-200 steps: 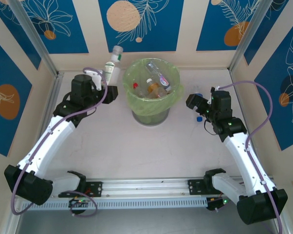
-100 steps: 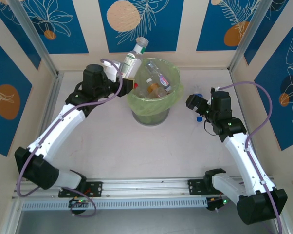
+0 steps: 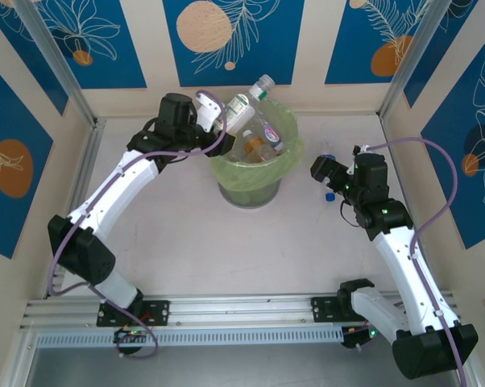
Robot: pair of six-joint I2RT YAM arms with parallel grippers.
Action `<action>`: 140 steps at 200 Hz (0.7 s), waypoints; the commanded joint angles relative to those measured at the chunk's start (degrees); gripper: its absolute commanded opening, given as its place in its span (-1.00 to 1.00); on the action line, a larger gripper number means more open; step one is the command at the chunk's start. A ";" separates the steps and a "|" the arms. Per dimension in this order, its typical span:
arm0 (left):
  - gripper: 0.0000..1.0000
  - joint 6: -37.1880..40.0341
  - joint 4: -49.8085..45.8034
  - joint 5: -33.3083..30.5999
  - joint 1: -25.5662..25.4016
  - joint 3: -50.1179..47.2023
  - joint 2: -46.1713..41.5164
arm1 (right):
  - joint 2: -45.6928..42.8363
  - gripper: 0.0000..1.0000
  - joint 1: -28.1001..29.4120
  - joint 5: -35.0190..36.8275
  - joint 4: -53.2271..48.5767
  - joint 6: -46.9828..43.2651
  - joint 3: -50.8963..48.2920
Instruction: Put the plastic bottles in the bin
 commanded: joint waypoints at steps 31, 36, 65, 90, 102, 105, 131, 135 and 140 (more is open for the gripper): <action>0.79 4.01 -2.69 1.04 -0.38 5.12 1.07 | -0.77 0.99 -0.47 0.50 -0.45 0.43 -1.13; 0.85 3.75 -2.18 1.61 -0.39 5.11 0.95 | -0.73 0.98 -0.52 0.46 -0.37 0.43 -1.22; 0.99 0.78 -0.02 2.73 -0.37 5.10 0.59 | -0.06 0.99 -0.58 -0.11 0.71 0.55 -1.75; 0.99 -1.58 0.42 3.99 -0.35 4.97 0.20 | 1.33 0.98 -0.71 -1.16 1.02 0.25 -1.42; 0.99 -2.79 0.58 4.52 -0.40 4.54 -0.26 | 2.11 0.99 -0.83 -2.28 1.28 -0.21 -1.23; 0.99 -3.01 0.73 4.69 -0.40 4.36 -0.43 | 2.39 0.99 -0.88 -2.69 1.34 -0.36 -1.16; 0.99 -6.05 4.81 4.47 -0.39 -0.29 -4.02 | 5.55 0.99 -1.23 -4.47 1.51 -1.61 -0.53; 0.99 -6.63 5.53 4.08 -0.39 -1.23 -4.70 | 6.18 0.99 -1.41 -4.48 1.43 -1.79 -0.37; 0.99 -7.47 6.80 3.35 -0.40 -2.56 -5.69 | 7.05 0.99 -1.61 -4.34 1.01 -1.91 -0.12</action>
